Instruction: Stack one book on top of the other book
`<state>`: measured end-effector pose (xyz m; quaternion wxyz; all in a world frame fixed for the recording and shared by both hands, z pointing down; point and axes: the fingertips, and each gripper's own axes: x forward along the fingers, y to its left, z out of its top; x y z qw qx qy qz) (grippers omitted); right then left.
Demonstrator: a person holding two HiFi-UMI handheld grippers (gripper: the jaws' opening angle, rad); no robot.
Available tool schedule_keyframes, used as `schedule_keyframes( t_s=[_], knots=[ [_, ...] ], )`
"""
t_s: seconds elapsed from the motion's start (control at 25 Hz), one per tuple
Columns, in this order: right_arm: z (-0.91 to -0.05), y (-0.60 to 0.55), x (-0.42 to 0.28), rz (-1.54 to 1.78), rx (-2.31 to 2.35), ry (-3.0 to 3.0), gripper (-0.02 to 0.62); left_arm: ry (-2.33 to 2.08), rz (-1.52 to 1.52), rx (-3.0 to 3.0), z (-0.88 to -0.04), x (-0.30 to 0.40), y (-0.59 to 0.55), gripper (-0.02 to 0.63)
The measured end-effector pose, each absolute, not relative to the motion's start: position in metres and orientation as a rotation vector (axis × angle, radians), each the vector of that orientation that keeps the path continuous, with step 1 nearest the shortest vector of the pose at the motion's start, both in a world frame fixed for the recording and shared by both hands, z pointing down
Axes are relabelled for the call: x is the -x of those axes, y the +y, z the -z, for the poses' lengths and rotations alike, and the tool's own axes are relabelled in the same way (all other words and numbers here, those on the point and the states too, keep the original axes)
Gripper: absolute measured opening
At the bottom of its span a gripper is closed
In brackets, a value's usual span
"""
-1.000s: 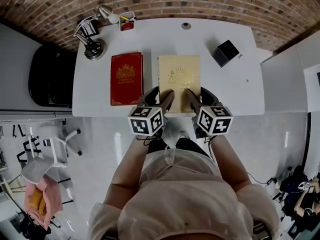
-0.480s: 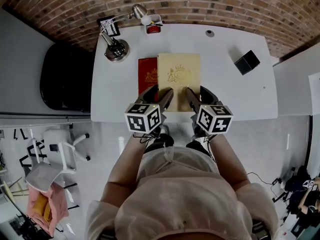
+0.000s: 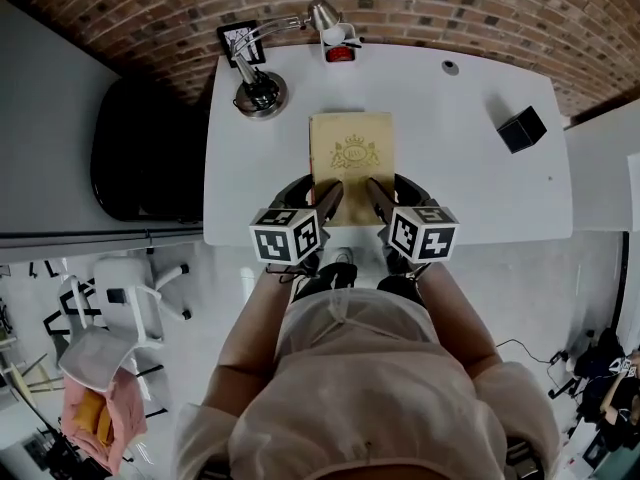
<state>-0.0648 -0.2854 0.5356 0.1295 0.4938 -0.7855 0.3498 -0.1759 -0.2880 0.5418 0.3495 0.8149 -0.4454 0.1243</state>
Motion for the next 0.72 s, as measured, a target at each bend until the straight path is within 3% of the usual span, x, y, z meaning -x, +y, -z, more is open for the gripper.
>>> schedule_keyframes(
  t_s=[0.72],
  knots=[
    [-0.598, -0.287, 0.088, -1.113, -1.392, -2.115, 0.212, -1.078, -0.387, -1.996, -0.607, 0.200, -0.290, 0.261]
  ],
)
